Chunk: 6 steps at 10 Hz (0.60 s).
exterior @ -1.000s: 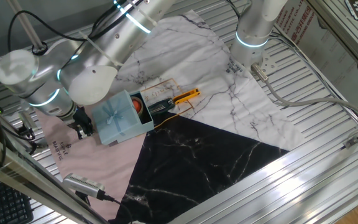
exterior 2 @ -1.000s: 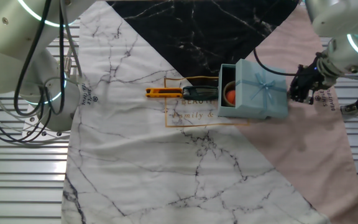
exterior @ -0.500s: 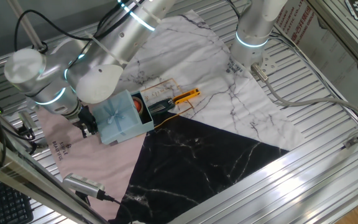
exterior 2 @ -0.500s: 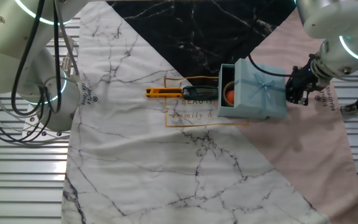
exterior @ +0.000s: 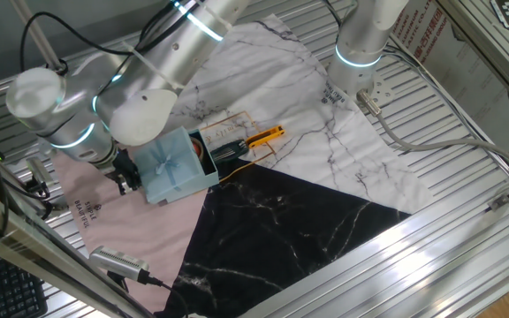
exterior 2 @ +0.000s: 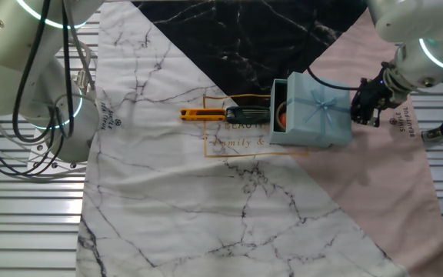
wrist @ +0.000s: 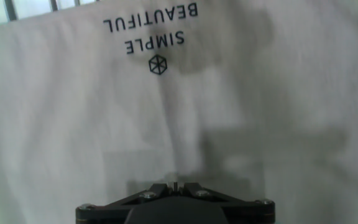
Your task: Slide the outer casing onto the gift box
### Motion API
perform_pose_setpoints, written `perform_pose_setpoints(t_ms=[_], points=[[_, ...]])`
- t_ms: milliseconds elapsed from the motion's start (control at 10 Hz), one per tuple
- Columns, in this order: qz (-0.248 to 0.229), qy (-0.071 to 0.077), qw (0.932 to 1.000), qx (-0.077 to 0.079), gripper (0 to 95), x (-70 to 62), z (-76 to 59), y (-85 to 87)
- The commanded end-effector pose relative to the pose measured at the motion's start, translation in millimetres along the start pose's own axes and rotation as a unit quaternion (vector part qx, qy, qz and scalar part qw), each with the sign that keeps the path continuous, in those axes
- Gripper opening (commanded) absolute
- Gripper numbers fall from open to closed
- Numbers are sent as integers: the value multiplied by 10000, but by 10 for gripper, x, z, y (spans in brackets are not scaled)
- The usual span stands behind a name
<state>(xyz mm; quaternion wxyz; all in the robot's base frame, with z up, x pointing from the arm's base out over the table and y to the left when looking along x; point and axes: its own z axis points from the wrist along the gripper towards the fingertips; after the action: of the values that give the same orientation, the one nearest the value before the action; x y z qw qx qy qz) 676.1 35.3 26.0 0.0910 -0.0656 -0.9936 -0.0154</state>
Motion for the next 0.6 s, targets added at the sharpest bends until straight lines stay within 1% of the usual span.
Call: perform_pose_setpoints(t_ms=[100,600], points=[[16,14,10000,-2,0,34,-17,5],[19,29,10000,-11,0,201,-120,-6]])
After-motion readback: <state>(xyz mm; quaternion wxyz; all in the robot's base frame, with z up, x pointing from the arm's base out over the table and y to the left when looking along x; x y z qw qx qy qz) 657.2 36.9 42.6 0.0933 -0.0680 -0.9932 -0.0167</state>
